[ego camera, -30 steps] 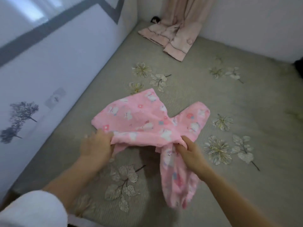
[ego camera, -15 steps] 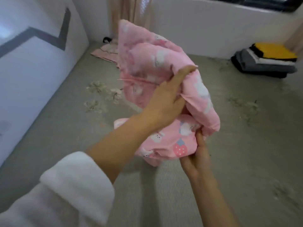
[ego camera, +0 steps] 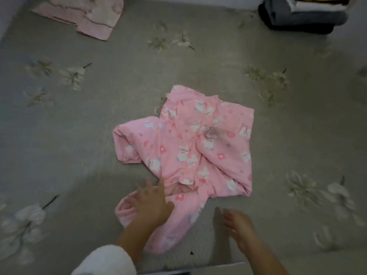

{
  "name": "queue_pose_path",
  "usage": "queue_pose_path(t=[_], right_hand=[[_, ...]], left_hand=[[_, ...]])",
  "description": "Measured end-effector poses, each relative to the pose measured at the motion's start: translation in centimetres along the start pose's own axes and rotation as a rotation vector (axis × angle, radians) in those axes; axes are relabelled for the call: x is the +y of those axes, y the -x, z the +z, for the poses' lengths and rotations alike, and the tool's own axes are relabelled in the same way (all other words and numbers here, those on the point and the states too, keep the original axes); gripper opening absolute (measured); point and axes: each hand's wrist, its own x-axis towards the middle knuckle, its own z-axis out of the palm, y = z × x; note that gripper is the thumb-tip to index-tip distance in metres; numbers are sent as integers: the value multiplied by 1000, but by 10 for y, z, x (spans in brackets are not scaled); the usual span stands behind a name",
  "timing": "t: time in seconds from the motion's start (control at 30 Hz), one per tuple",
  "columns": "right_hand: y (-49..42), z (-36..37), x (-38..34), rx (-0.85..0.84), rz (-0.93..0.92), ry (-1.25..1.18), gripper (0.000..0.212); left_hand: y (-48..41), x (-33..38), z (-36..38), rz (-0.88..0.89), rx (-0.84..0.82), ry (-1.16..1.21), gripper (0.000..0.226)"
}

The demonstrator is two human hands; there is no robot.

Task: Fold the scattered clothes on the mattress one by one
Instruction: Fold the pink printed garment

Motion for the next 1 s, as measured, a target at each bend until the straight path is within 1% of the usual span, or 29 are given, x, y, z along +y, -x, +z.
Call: queue_pose_path(t=[0.07,0.1,0.13,0.17,0.2,0.23,0.3,0.37,0.4,0.43,0.47,0.5,0.53,0.57,0.6,0.63,0.67,0.7,0.73,0.8,0.83,0.87,0.9,0.93,0.97,1.0], right_hand=[[-8,11,-8,-43,-25,32,18],[-13,18,-11,-72,-38,12,23],[-22,23,-12,-78,-66,-25,35],[-29,29,-15,-61,-109,-78,50],[-36,33,-19,8,-150,-109,62],[-45,35,-24,85,-188,-135,67],[-54,36,-41,236,-213,-193,56],[-66,24,-57,370,-238,-158,47],[-68,15,-63,420,-272,-99,45],[-72,5,-67,473,-311,-27,46],[-73,-4,-70,527,-340,69,49],[-74,-12,-74,587,-372,205,56],[-74,-17,-76,637,-415,379,64],[-75,-19,-80,669,-497,567,71],[-74,-18,-85,661,-589,735,77],[-76,-14,-89,612,-664,880,81],[-78,-9,-93,558,-706,1018,84],[-81,-4,-94,513,-711,1140,84],[-84,1,-95,495,-698,1220,82],[-90,7,-99,508,-687,1249,77],[-93,8,-104,524,-668,1231,76],[-96,6,-108,535,-641,1221,77],[-99,1,-113,542,-616,1236,79],[-103,-7,-118,530,-600,1257,82],[-107,-15,-125,506,-592,1252,84],[-111,-25,-132,464,-615,1173,82]], left_hand=[[-6,-13,11,-35,-29,89,85],[-10,-20,16,-29,-37,98,84],[-11,-24,19,0,-45,86,83],[-13,-27,21,43,-69,75,83],[-16,-29,21,94,-108,76,84],[-18,-29,22,145,-154,108,85],[-21,-24,28,237,-250,164,82],[-17,-9,30,339,-387,225,72],[-15,-3,30,406,-450,272,59],[-16,0,31,470,-478,323,40],[-18,3,27,473,-450,366,19],[-23,3,21,422,-383,448,6],[-29,-1,16,325,-239,525,18],[-36,-5,9,184,-60,618,25],[-42,-13,3,38,92,774,21],[-49,-20,-5,-75,172,979,12],[-56,-28,-10,-143,181,1176,26],[-59,-33,-15,-148,128,1309,43],[-62,-35,-16,-96,80,1384,54],[-61,-29,-18,5,62,1414,63],[-63,-23,-21,10,104,1448,63],[-69,-18,-25,-12,185,1523,59],[-76,-15,-31,-80,252,1628,55],[-88,-19,-35,-173,302,1774,60],[-98,-23,-39,-243,325,1934,73],[-109,-27,-41,-288,356,2020,84]])
